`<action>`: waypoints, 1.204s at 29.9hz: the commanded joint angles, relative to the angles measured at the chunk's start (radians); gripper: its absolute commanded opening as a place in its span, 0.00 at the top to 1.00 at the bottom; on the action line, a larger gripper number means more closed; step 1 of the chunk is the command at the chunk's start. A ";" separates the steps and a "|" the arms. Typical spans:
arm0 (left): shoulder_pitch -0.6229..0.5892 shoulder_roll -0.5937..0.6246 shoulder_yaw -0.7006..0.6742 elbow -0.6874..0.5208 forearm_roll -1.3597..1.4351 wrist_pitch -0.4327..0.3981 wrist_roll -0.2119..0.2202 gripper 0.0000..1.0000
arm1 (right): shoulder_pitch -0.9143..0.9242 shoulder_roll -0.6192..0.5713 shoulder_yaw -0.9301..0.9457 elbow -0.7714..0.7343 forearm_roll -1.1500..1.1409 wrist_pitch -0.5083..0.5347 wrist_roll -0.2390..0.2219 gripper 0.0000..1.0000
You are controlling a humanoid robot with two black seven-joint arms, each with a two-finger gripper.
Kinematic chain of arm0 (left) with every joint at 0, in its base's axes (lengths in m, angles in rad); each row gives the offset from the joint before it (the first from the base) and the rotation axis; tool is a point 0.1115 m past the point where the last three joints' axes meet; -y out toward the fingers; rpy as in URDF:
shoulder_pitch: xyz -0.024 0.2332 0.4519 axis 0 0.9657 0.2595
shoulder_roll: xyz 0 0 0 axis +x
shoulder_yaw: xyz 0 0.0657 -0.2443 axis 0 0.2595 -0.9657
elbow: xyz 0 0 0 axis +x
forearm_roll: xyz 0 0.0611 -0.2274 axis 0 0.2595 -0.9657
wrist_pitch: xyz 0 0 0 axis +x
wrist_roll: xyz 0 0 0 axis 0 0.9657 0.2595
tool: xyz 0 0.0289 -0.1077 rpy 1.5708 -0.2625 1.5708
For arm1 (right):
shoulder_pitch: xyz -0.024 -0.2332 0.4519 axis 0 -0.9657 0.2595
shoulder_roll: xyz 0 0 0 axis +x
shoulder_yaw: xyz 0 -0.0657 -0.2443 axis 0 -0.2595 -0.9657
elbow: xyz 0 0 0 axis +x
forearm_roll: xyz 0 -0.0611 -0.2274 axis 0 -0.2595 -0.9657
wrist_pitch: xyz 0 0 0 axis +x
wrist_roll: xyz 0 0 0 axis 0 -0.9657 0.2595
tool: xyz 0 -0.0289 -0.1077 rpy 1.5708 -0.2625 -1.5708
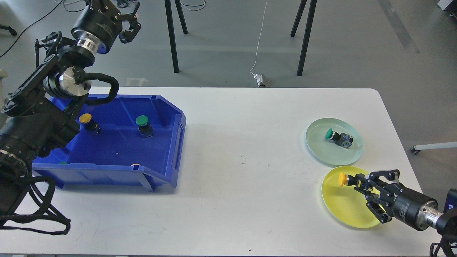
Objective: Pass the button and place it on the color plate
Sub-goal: 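Lower the yellow button onto the yellow plate with the right gripper, then open the right gripper and withdraw it from the plate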
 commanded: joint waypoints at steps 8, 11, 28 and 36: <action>-0.002 0.006 0.011 0.005 0.008 -0.004 0.001 0.01 | 0.030 0.054 -0.074 -0.119 0.001 0.002 -0.001 0.74; -0.002 0.006 0.012 0.005 0.008 -0.004 0.001 0.01 | 0.031 0.054 -0.074 -0.119 0.002 0.002 -0.001 0.67; -0.002 0.026 0.012 -0.003 0.009 -0.009 0.001 0.00 | 0.027 -0.025 0.131 -0.064 0.018 0.124 0.014 0.06; -0.003 0.026 0.012 -0.003 0.009 -0.007 0.001 0.00 | 0.135 0.052 0.429 -0.068 0.018 0.173 0.016 0.01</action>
